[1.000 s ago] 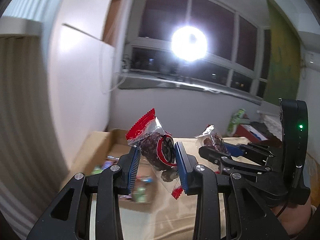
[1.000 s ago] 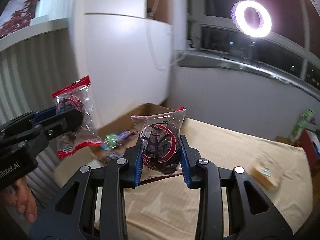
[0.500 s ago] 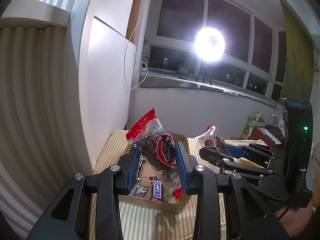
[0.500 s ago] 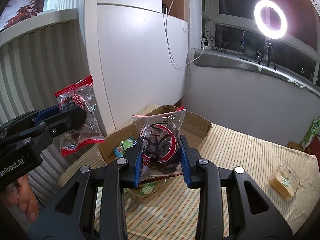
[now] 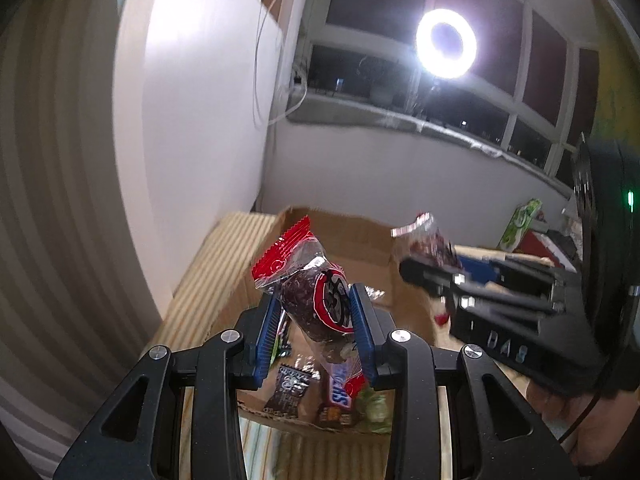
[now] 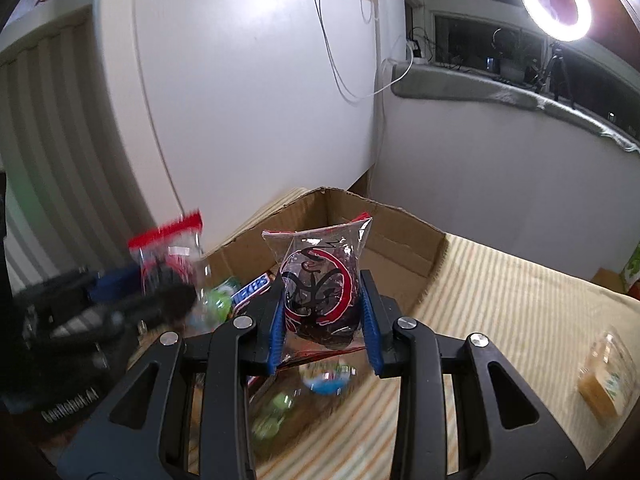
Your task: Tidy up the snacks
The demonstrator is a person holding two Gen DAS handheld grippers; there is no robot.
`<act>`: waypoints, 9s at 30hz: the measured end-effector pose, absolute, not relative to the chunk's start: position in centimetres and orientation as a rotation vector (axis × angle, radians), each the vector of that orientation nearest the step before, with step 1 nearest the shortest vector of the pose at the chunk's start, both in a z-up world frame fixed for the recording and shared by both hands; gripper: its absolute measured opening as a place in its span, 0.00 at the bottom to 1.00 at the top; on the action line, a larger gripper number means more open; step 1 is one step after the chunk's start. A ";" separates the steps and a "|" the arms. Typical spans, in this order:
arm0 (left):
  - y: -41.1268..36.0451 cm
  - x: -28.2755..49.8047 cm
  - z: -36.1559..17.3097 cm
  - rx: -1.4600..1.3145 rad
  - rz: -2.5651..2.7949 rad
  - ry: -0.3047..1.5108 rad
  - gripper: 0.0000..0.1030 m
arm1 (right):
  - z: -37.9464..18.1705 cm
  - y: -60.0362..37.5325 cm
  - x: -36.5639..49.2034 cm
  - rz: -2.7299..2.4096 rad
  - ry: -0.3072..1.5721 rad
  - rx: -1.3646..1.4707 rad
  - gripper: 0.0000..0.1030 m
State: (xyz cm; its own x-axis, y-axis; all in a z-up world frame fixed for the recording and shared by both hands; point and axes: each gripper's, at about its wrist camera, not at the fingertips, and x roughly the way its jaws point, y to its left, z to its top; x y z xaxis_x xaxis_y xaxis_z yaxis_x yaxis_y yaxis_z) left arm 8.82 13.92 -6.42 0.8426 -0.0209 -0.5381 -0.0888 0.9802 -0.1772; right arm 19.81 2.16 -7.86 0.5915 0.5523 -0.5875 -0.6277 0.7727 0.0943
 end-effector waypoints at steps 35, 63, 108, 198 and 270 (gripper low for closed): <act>15.2 6.3 -6.3 -0.178 0.155 0.570 0.70 | -7.2 1.8 15.3 0.704 0.616 -0.126 0.62; -9.6 6.6 -2.3 0.102 -0.215 0.519 0.70 | -8.1 -32.3 8.9 0.179 0.565 0.190 0.69; -15.4 28.7 -10.5 -0.108 -0.405 0.878 0.77 | -15.3 -35.5 24.2 0.221 0.817 0.283 0.92; 13.9 7.6 -0.1 -0.340 -0.044 0.537 0.46 | -1.6 -0.3 11.8 0.751 0.552 -0.098 0.50; -1.2 7.4 -2.7 -0.014 -0.015 0.580 0.99 | -4.8 -23.6 7.6 0.255 0.545 0.067 1.00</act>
